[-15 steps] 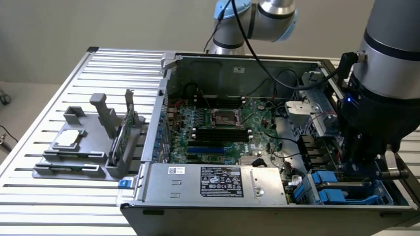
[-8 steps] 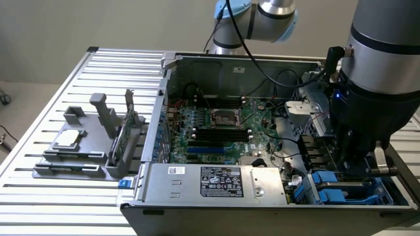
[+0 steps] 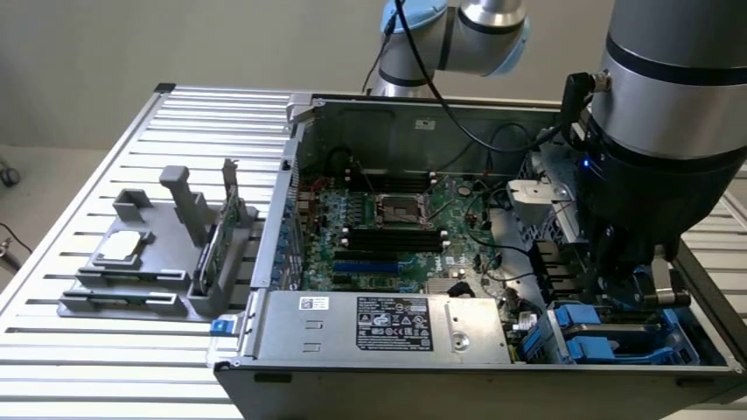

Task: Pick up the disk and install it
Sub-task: 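Insert the second disk wire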

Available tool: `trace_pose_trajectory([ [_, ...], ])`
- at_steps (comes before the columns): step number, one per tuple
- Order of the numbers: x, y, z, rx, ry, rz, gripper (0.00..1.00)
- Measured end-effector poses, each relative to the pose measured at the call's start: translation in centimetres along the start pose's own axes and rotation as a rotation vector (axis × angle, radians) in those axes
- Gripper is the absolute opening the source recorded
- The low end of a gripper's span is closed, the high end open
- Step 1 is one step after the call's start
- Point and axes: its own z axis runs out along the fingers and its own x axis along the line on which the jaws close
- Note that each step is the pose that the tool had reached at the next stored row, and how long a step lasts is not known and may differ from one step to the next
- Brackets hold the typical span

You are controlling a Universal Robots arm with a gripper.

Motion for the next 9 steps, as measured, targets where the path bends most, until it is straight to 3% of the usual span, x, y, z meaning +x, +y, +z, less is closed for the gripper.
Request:
trace_pose_trajectory([
  [9,0.0,-0.01,-0.01,0.0,-0.0002,0.0,0.11],
])
